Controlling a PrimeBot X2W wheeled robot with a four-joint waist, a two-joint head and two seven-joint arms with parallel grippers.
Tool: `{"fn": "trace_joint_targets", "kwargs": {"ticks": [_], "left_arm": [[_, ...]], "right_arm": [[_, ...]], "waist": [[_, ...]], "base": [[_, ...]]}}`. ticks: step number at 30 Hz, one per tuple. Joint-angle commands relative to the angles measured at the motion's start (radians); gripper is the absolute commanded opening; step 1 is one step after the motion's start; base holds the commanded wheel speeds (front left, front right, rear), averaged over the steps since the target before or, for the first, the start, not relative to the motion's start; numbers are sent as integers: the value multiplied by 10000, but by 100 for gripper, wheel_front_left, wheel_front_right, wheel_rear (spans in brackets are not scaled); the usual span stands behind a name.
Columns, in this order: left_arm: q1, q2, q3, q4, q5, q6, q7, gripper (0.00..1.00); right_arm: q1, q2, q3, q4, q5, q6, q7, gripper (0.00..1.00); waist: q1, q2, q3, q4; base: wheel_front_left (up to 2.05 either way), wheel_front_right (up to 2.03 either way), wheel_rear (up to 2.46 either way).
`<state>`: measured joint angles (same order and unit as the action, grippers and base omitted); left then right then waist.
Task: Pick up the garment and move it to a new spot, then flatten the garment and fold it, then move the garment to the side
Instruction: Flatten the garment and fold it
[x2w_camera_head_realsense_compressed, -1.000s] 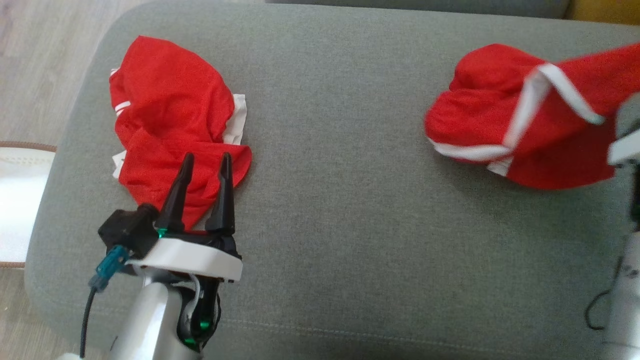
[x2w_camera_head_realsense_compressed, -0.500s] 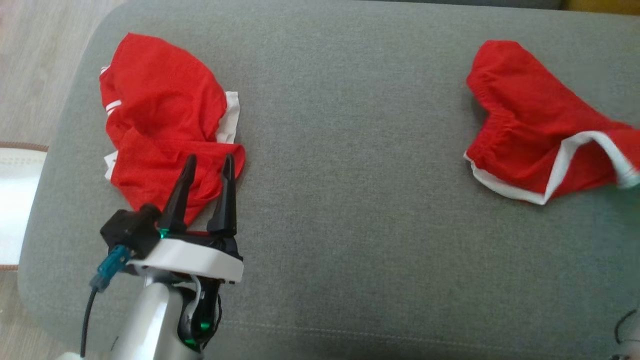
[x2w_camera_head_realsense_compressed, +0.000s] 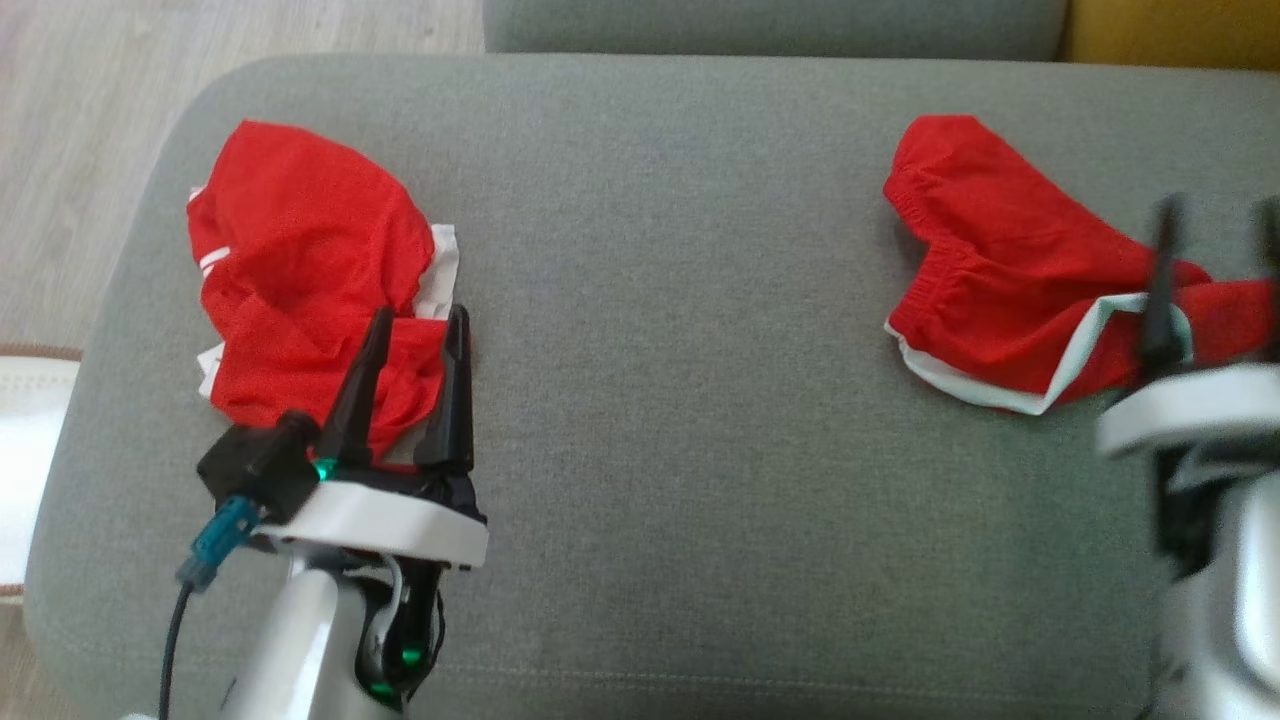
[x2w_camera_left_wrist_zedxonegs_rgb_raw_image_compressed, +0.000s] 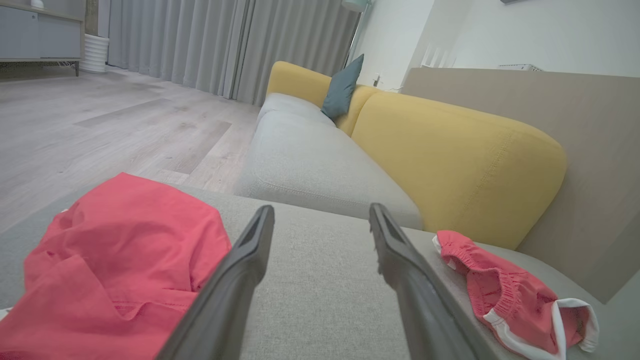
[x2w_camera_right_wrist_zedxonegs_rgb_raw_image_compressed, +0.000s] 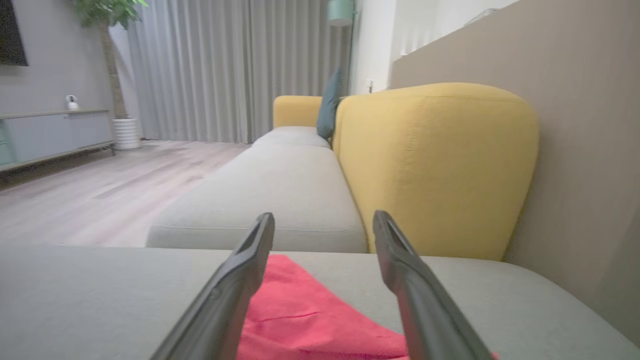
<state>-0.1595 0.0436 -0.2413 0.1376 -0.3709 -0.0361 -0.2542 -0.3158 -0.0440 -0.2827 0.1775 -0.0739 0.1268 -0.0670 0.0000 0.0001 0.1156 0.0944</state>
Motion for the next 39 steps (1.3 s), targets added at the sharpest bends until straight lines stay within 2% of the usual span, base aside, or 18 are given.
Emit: {"fn": "trace_joint_targets", "kwargs": {"ticks": [1, 7, 14, 21, 27, 39], "left_arm": [[-92, 66, 324, -432, 40, 23, -76, 100], [118, 66, 218, -633, 42, 93, -76, 100], [103, 66, 141, -679, 86, 36, -76, 100], [-68, 66, 20, -594, 27, -26, -76, 100], [-188, 66, -46, -511, -23, -40, -76, 100], [-361, 66, -90, -501, -98, -86, -76, 100]], "right_arm": [[226, -64, 819, -594, 326, 39, -215, 100], [1770, -63, 2562, -1054, 1242, 39, -816, 100], [2023, -63, 3168, -781, 947, 39, -886, 100], [1659, -63, 3303, -81, 263, 39, -377, 100], [1029, -63, 2860, 852, -321, 39, -52, 100], [-355, -63, 2207, 2665, -1087, 39, -248, 100]], "waist": [[0, -1, -132, -60], [0, -1, -238, -129], [0, -1, -5, -61], [0, -1, 297, 255], [0, -1, 513, 581], [0, -1, 942, 1045]], "base": [[0, 0, 0], [0, 0, 0], [0, 0, 0], [0, 0, 0], [0, 0, 0], [0, 0, 0]]}}
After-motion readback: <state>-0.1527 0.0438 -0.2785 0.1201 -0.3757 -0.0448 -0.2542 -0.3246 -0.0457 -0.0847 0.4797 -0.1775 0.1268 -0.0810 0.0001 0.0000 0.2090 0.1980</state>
